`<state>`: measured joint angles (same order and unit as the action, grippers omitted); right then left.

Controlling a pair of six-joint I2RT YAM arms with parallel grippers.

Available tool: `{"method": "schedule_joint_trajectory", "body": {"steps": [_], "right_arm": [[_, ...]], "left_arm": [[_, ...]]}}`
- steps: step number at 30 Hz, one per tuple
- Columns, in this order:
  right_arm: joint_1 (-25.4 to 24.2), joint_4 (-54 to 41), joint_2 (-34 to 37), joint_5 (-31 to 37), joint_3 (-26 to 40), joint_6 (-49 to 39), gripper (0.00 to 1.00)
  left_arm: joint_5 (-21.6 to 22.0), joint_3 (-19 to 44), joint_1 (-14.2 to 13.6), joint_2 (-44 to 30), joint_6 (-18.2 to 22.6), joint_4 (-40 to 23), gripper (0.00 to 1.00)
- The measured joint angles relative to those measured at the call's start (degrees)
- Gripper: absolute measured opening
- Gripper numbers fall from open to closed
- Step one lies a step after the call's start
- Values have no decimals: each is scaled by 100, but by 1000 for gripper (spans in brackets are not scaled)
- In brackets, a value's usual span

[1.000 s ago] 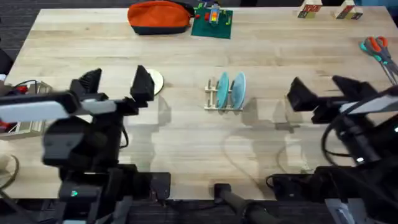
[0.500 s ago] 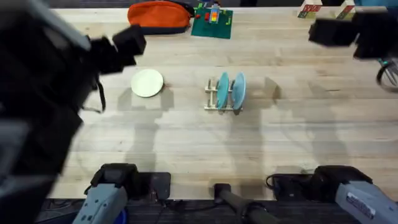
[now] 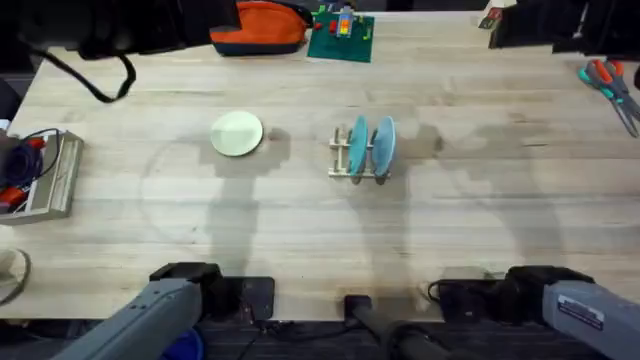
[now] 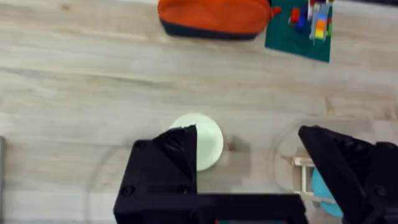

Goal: Pick up the plates from the table one by one and place each into a slot on the dish rack.

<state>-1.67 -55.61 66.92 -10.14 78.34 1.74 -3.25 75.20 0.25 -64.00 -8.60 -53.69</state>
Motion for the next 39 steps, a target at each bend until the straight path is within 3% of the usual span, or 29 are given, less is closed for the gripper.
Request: {"method": "schedule_joint_trajectory", "body": {"steps": [7,27,31,39], "right_arm": [[0,-630,-4,-22,112,0,994],[0,-417,-4,-283,117,0,993],[0,-328,-4,-283,117,0,994],[0,-313,-4,-283,117,0,993]], "left_arm": [[-22,356,0,-291,0,-337,993],[-53,360,82,-351,117,-517,992],[-553,360,596,-572,329,-549,992],[-2605,360,1840,-1208,1315,-890,992]]}}
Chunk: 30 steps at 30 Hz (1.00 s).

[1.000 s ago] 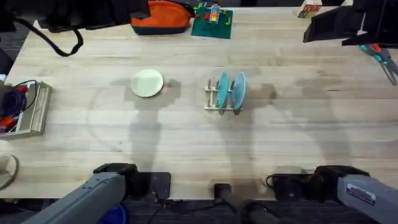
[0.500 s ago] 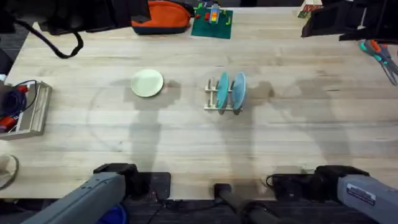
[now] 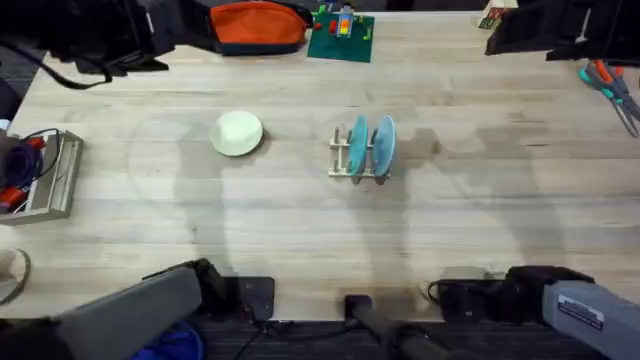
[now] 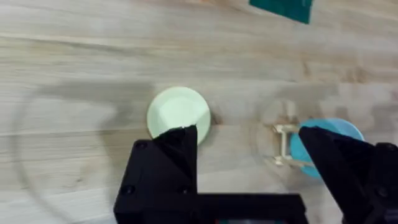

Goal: Pick up the plates from the table one by one and place each into a slot on the dish rack.

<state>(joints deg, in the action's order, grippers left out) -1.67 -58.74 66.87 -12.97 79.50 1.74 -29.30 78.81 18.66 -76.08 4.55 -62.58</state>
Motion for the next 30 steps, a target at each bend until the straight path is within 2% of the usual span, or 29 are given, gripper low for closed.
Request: {"method": "schedule_joint_trajectory", "body": {"steps": [3,6,11,14,16,17,21,23,30], "right_arm": [[0,0,0,0,0,0,993],[0,0,0,0,0,0,994],[0,0,0,0,0,0,994],[0,0,0,0,0,0,995],[0,0,0,0,0,0,995],[0,0,0,0,0,0,995],[0,0,0,0,0,0,995],[0,0,0,0,0,0,995],[0,0,0,0,0,0,995]], "left_arm": [[-476,0,283,-180,383,-230,991],[-760,0,518,-360,747,-526,993],[-947,0,822,-766,1037,-840,924],[-995,0,890,-1023,1050,-923,885],[-1010,0,892,-1172,1020,-933,797],[-1018,0,892,-1232,995,-940,708],[-1022,0,892,-1420,959,-942,113],[-1030,2,892,-1499,943,-944,47],[-1047,2,892,-1770,861,-977,41]]}}
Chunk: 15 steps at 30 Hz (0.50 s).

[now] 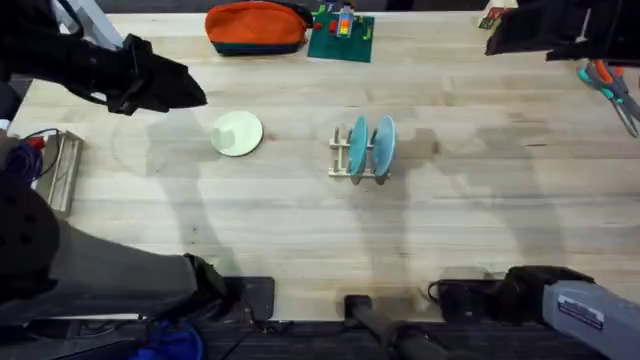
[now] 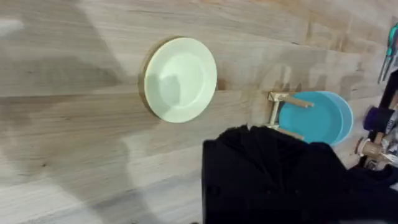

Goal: Pick up the plates from the table one by one and place each into a slot on the dish rack.

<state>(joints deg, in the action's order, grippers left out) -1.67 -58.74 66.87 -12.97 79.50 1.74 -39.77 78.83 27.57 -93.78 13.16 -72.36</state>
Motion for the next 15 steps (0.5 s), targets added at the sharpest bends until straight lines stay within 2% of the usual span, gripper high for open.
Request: {"method": "schedule_joint_trajectory", "body": {"steps": [3,6,15], "right_arm": [[0,0,0,0,0,0,995],[0,0,0,0,0,0,995],[0,0,0,0,2,0,995]], "left_arm": [[-11,0,0,-13,5,-4,40],[-11,0,0,-13,267,-7,40],[-13,0,0,-13,1860,133,41]]}}
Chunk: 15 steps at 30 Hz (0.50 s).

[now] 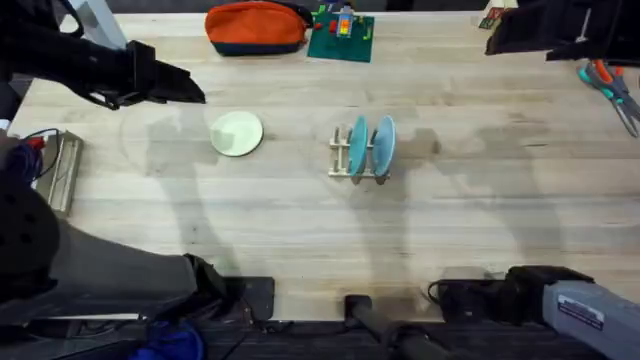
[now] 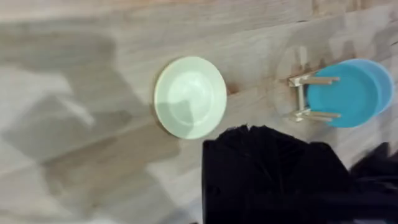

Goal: Pick up the plates from the table one by one and place each into a slot on the dish rack.

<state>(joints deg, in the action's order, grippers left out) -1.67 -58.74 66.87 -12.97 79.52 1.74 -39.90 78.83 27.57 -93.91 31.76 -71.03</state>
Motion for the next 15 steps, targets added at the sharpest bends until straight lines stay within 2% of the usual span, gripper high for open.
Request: {"method": "schedule_joint_trajectory", "body": {"steps": [4,12,15], "right_arm": [[0,0,0,0,1,0,993],[0,0,0,0,1,0,993],[0,0,0,0,1,0,995]], "left_arm": [[0,0,0,0,308,116,40],[-4,2,0,-33,629,138,41],[-67,48,0,-426,687,143,42]]}}
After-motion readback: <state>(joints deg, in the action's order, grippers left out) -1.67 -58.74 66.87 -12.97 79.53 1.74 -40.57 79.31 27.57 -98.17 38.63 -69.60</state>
